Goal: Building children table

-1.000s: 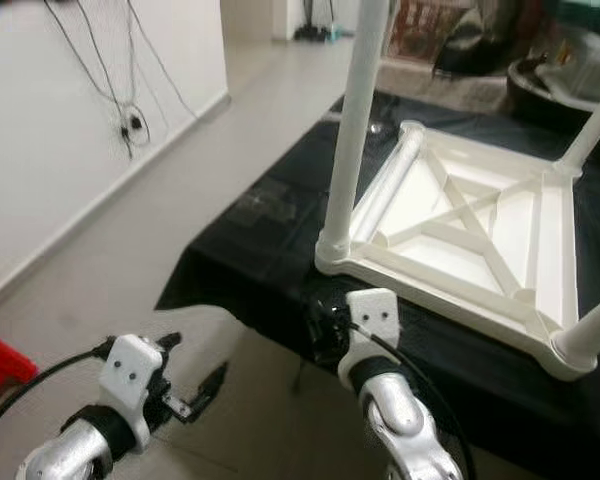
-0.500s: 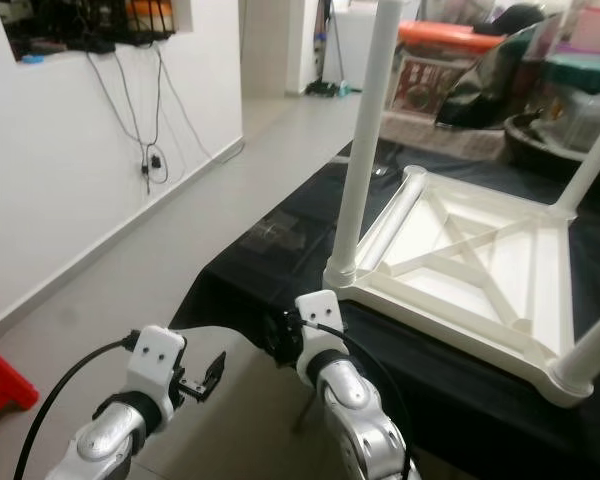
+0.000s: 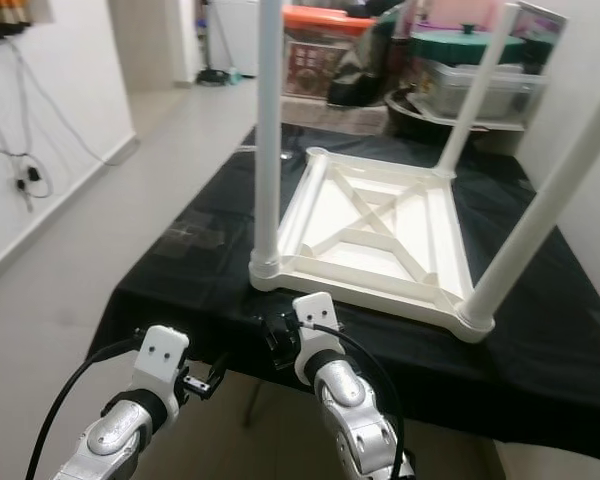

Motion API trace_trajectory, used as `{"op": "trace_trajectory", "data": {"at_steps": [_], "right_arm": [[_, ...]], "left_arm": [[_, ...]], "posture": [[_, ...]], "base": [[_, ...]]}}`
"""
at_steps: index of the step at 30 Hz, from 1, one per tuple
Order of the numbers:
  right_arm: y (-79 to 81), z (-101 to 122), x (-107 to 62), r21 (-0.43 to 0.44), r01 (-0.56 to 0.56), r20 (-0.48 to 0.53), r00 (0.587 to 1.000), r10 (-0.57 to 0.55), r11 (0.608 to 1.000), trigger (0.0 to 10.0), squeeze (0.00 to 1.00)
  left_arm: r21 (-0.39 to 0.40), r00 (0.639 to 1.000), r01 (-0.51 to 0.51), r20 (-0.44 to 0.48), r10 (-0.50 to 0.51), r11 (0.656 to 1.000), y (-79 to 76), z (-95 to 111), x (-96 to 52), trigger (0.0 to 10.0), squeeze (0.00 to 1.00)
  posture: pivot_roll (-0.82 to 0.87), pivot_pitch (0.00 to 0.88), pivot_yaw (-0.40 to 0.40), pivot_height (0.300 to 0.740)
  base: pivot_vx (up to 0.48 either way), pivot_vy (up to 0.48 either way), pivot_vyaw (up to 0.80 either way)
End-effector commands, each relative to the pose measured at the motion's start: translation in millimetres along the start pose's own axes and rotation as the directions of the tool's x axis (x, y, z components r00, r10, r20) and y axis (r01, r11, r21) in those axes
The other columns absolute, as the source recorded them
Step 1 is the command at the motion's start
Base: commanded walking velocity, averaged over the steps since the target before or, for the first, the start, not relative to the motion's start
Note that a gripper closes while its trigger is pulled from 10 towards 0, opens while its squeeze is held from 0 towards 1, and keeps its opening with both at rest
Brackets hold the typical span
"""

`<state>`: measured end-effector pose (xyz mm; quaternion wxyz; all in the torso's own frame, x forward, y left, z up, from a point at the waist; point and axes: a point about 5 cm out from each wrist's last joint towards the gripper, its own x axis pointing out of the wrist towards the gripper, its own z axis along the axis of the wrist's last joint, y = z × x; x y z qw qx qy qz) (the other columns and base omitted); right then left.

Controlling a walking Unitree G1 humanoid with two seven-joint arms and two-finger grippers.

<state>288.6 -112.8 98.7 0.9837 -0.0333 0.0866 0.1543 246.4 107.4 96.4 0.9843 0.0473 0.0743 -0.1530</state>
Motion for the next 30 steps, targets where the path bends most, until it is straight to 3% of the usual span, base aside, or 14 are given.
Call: {"op": "trace_trajectory", "data": {"at_steps": [1, 26, 30], "right_arm": [[0.0, 0.7, 0.7, 0.0, 0.002, 0.014, 1.0, -0.002, 1.0, 10.0, 0.0], [-0.9, -1.3, 1.1, 0.008, 0.013, 0.025, 1.0, -0.013, 1.0, 10.0, 0.0], [-3.3, -0.3, 0.4, 0.014, 0.031, 0.034, 0.999, -0.031, 0.999, 10.0, 0.0]], "left_arm": [[-0.001, 1.0, -0.009, -0.017, 0.009, 1.0, 0.8, -5.9, -1.3, 10.0, 0.0], [0.039, 0.999, -0.03, 0.025, 0.029, 0.999, 4.0, -3.1, -6.2, 10.0, 0.0], [0.038, 0.999, -0.038, 0.025, 0.037, 0.999, 4.4, -2.8, -7.4, 10.0, 0.0]], "posture": [[0.17, 0.0, -0.065, 0.74], [0.18, 0.0, -0.07, 0.74], [0.18, 0.0, -0.068, 0.74]], "base": [[0.0, 0.0, -0.79], [0.0, 0.0, -0.79], [0.0, 0.0, 0.0]]}}
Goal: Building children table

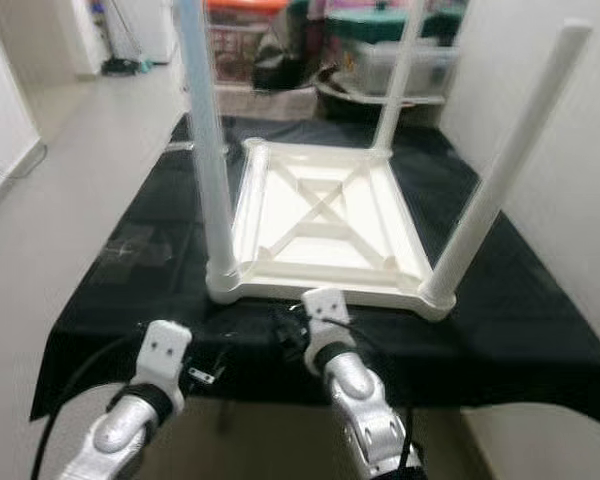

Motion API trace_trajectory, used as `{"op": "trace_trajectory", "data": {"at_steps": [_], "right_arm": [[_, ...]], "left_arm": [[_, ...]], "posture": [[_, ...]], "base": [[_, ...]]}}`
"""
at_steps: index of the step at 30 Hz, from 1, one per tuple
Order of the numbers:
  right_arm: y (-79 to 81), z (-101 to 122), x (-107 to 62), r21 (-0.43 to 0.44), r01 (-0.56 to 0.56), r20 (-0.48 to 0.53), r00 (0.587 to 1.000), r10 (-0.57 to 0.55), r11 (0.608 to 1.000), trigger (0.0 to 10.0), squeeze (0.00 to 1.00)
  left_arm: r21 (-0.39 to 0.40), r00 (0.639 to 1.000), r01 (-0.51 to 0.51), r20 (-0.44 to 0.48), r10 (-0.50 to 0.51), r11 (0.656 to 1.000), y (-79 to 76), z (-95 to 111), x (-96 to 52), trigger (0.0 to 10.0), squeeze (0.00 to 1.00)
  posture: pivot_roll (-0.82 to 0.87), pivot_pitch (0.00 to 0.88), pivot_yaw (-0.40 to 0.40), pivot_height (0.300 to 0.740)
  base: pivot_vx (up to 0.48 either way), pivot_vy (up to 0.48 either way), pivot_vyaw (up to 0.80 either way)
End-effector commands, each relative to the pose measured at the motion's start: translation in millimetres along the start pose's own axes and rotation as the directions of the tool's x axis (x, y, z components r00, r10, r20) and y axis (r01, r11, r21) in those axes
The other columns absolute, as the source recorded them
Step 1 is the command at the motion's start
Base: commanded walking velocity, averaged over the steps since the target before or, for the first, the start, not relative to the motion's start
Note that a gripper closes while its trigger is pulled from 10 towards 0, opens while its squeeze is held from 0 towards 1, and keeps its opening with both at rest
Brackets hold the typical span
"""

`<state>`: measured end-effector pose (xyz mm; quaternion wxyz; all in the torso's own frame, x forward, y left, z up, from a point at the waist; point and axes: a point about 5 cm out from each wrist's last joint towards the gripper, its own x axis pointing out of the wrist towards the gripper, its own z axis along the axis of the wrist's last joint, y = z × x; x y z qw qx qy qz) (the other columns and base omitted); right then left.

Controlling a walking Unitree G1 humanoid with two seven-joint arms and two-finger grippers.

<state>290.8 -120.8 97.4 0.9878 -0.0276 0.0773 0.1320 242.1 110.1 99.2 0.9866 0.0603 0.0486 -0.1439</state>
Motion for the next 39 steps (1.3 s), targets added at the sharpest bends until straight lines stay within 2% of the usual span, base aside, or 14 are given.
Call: {"op": "trace_trajectory", "data": {"at_steps": [1, 4, 9, 22, 26, 28, 30, 31, 33, 34, 38, 39], "right_arm": [[4.8, 1, 0.3, 0.002, -0.013, 0.013, 1.0, 0.013, 1.0, 10.0, 0.0], [4.6, 1, 0.2, 0.003, -0.014, 0.008, 1.0, 0.014, 1.0, 10.0, 0.0], [4.0, 1, 0.2, 0.004, -0.009, 0.008, 1.0, 0.009, 1.0, 10.0, 0.0], [2.6, 2, -0.6, 0.025, 0.001, 0.004, 1.0, -0.001, 1.0, 10.0, 0.0], [-12.3, 11, 2.9, 0.126, 0.032, 0.048, 0.998, -0.039, 0.992, 10.0, 0.0], [-16.7, 15, 4.5, 0.141, 0.024, 0.068, 0.997, -0.034, 0.99, 10.0, 0.0], [-29.0, 23, 8.3, 0.142, 0.014, 0.103, 0.994, -0.029, 0.99, 10.0, 0.0], [-29.0, 23, 8.3, 0.142, 0.014, 0.103, 0.994, -0.029, 0.99, 10.0, 0.0], [-42.6, 28, 10.2, 0.122, 0.011, 0.116, 0.993, -0.025, 0.992, 10.0, 0.0], [-42.6, 28, 10.2, 0.122, 0.011, 0.116, 0.993, -0.025, 0.992, 10.0, 0.0], [-61.4, 38, 8.4, 0.124, -0.033, 0.146, 0.989, 0.014, 0.992, 10.0, 0.0], [-66.1, 41, 6.8, 0.13, -0.086, 0.154, 0.986, 0.066, 0.988, 10.0, 1.0]], "left_arm": [[-0.004, 1.0, -0.018, -0.021, 0.018, 1.0, 3.7, -4, -3.0, 10.0, 0.0], [-0.021, 0.999, -0.029, -0.015, 0.028, 0.999, 7.1, -5, -6.7, 10.0, 0.0], [-0.027, 0.998, -0.052, -0.023, 0.051, 0.998, 10.9, -7, -9.2, 10.0, 0.0], [-0.005, 0.999, -0.045, -0.017, 0.045, 0.999, 8.7, -4, -7.4, 10.0, 0.0], [0.001, 0.999, -0.052, -0.007, 0.052, 0.999, 8.9, -1, -7.9, 10.0, 0.0], [0.007, 0.998, -0.056, 0.002, 0.056, 0.998, 9.6, 1, -8.4, 10.0, 0.0], [0.022, 0.998, -0.066, 0.025, 0.065, 0.998, 11.6, 6, -9.7, 10.0, 0.0], [0.022, 0.998, -0.066, 0.025, 0.065, 0.998, 11.6, 6, -9.7, 10.0, 0.0], [0.021, 0.997, -0.066, 0.034, 0.065, 0.998, 12.5, 8, -12.9, 10.0, 0.0], [0.021, 0.997, -0.066, 0.034, 0.065, 0.998, 12.5, 8, -12.9, 10.0, 0.0], [-0.016, 0.998, -0.048, 0.039, 0.048, 0.999, 9.6, 8, -21.8, 10.0, 0.0], [-0.019, 0.999, -0.023, 0.044, 0.024, 1.0, 6.0, 10, -25.4, 10.0, 0.0]], "posture": [[0.18, 0.0, -0.071, 0.74], [0.18, 0.0, -0.069, 0.74], [0.19, 0.0, -0.075, 0.74], [0.19, 0.0, -0.074, 0.74], [0.19, 0.0, -0.074, 0.74], [0.2, 0.0, -0.074, 0.74], [0.2, 0.0, -0.074, 0.74], [0.2, 0.0, -0.074, 0.74], [0.2, 0.0, -0.075, 0.74], [0.2, 0.0, -0.075, 0.74], [0.21, 0.0, -0.069, 0.74], [0.21, 0.0, -0.066, 0.74]], "base": [[0.0, 0.0, 0.0], [0.0, 0.0, 0.0], [0.0, 0.432, 0.0], [0.0, 0.0, 0.0], [0.0, 0.0, 0.0], [0.0, 0.0, 0.0], [0.0, 0.0, 0.0], [0.0, 0.0, 0.0], [0.0, 0.0, 0.0], [0.0, 0.0, 0.0], [0.0, 0.0, 0.0], [0.0, 0.0, 0.0]]}}
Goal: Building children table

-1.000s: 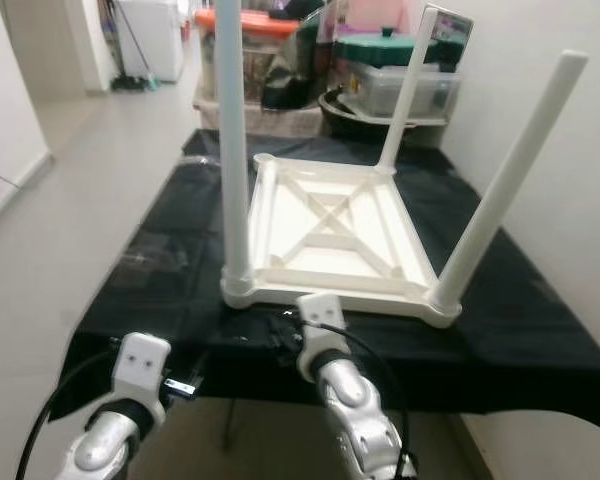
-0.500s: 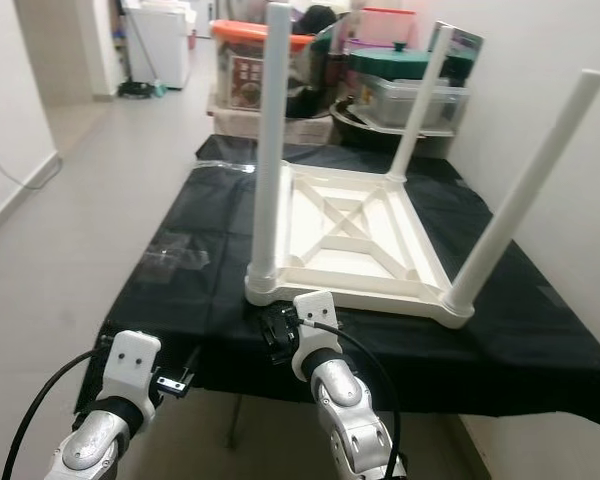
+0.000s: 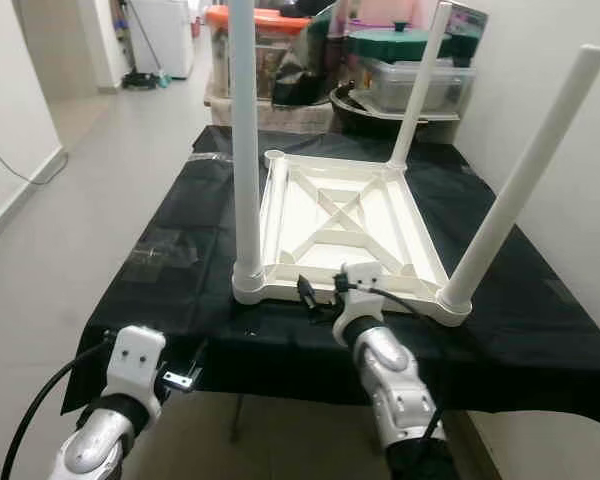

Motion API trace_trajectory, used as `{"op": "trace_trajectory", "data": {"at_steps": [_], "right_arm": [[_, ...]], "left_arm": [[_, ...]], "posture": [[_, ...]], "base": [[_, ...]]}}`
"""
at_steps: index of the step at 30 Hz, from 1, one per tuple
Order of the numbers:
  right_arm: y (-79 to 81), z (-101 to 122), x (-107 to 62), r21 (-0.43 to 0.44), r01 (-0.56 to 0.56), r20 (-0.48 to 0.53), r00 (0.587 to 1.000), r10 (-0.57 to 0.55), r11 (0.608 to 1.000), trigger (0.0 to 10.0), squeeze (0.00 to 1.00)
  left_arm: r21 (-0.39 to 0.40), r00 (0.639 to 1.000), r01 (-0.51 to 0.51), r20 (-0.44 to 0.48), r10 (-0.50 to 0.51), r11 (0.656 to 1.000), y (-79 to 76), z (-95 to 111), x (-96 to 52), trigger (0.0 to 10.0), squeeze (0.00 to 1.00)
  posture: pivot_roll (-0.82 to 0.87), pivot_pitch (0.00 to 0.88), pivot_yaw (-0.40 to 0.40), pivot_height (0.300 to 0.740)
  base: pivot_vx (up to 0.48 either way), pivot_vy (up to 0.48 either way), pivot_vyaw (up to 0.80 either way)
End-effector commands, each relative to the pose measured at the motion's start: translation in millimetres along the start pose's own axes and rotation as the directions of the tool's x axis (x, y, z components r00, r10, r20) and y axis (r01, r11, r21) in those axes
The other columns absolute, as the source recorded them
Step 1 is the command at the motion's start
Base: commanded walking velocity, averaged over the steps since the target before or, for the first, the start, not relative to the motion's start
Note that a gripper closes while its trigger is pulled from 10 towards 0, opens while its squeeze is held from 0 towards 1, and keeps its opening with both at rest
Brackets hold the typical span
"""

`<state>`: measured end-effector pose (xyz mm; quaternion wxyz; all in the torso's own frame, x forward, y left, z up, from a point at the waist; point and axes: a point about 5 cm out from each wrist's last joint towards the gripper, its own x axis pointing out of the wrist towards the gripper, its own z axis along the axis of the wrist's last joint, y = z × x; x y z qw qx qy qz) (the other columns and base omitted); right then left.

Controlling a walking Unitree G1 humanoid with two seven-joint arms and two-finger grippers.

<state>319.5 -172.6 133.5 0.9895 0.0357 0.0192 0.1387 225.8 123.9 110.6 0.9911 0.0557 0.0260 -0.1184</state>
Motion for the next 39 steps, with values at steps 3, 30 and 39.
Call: {"op": "trace_trajectory", "data": {"at_steps": [3, 30, 39], "right_arm": [[-9.4, 11, -2.4, 0.038, -0.134, 0.006, 0.991, 0.134, 0.99, 10.0, 1.0], [-30.4, 41, 21.5, -0.064, 0.119, 0.072, 0.991, -0.114, 0.991, 10.0, 0.0], [28.9, 0, -31.7, 0.022, 0.029, 0.026, 0.999, -0.029, 0.999, 10.0, 0.0]], "left_arm": [[-0.01, 0.998, 0.061, 0.007, -0.061, 0.998, -7.3, 5, -9.7, 10.0, 0.0], [0.01, 0.981, -0.178, 0.073, 0.177, 0.984, 10.9, 39, -41.5, 10.0, 0.0], [0.01, 0.971, -0.239, 0.017, 0.239, 0.971, 29.7, 26, -37.4, 10.0, 0.0]], "posture": [[0.22, 0.0, -0.061, 0.74], [0.23, 0.076, -0.089, 0.74], [0.21, 0.0, -0.068, 0.74]], "base": [[0.0, 0.0, 0.0], [0.0, 0.0, 0.0], [0.0, 0.0, 0.0]]}}
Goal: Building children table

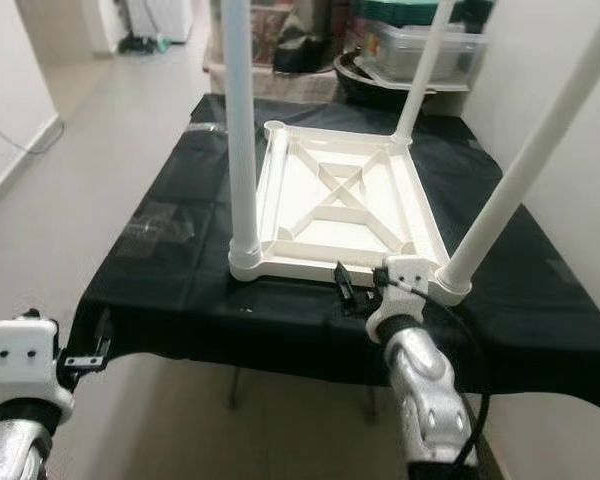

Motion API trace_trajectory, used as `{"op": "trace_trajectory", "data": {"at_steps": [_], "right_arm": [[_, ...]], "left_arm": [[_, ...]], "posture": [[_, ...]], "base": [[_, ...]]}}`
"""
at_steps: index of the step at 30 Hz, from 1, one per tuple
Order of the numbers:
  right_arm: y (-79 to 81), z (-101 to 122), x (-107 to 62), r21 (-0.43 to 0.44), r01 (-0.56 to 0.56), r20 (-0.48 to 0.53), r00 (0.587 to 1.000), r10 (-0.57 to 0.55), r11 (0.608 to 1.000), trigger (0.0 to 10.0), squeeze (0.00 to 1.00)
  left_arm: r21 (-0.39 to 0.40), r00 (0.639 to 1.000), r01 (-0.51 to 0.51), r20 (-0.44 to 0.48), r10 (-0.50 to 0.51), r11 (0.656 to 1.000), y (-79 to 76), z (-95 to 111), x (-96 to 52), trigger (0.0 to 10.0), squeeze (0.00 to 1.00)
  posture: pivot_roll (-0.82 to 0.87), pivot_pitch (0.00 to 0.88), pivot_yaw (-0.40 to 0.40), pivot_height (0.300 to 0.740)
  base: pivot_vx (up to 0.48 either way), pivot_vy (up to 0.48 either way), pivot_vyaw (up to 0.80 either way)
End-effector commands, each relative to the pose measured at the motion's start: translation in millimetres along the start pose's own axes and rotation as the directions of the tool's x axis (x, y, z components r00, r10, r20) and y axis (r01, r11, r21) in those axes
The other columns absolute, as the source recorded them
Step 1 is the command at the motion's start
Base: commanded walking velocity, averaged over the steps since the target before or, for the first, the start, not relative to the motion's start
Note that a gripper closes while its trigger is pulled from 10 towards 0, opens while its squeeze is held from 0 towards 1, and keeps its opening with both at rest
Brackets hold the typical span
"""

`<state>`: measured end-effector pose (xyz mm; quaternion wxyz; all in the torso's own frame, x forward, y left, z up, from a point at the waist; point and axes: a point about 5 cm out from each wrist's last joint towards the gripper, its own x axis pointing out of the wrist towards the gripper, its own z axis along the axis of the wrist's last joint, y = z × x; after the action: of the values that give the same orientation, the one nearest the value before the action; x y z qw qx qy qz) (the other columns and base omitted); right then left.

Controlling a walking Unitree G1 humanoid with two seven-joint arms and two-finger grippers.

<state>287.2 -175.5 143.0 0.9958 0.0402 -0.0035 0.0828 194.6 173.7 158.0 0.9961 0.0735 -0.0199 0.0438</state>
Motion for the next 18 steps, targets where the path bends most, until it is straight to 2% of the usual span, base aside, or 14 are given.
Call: {"op": "trace_trajectory", "data": {"at_steps": [1, 3, 4, 5, 9, 18], "right_arm": [[22.0, -8, -2.4, 0.02, -0.081, -0.025, 0.996, 0.081, 0.997, 10.0, 0.0], [42.9, -21, -2.5, 0.019, -0.123, -0.037, 0.992, 0.124, 0.992, 10.0, 0.0], [42.9, -21, -2.5, 0.019, -0.123, -0.037, 0.992, 0.124, 0.992, 10.0, 0.0], [48.4, -26, -1.4, 0.01, -0.127, -0.044, 0.991, 0.127, 0.992, 10.0, 0.0], [52.7, -34, 0.6, -0.013, -0.087, -0.07, 0.994, 0.086, 0.996, 10.0, 0.0], [55.1, -34, -2.4, -0.02, -0.081, -0.105, 0.991, 0.079, 0.996, 10.0, 0.0]], "left_arm": [[-0.022, 0.994, 0.089, -0.054, -0.09, 0.996, -17.9, -13, 0.9, 10.0, 0.0], [-0.051, 0.98, 0.176, -0.088, -0.18, 0.983, -40.7, -25, 3.8, 10.0, 0.0], [-0.051, 0.98, 0.176, -0.088, -0.18, 0.983, -40.7, -25, 3.8, 10.0, 0.0], [-0.051, 0.973, 0.205, -0.094, -0.209, 0.978, -47.5, -27, 5.3, 10.0, 0.0], [-0.058, 0.972, 0.206, -0.105, -0.211, 0.977, -49.9, -33, 11.0, 10.0, 0.0], [-0.056, 0.974, 0.194, -0.109, -0.199, 0.979, -49.4, -36, 16.5, 10.0, 0.0]], "posture": [[0.21, 0.0, -0.068, 0.74], [0.2, 0.0, -0.059, 0.74], [0.2, 0.0, -0.059, 0.74], [0.2, 0.0, -0.058, 0.74], [0.2, 0.0, -0.063, 0.74], [0.2, 0.0, -0.066, 0.74]], "base": [[0.0, 0.0, 0.0], [0.0, 0.0, 0.0], [0.0, 0.0, 0.0], [-0.259, 0.0, 0.0], [-0.28, 0.0, 0.0], [-0.297, 0.0, 0.0]]}}
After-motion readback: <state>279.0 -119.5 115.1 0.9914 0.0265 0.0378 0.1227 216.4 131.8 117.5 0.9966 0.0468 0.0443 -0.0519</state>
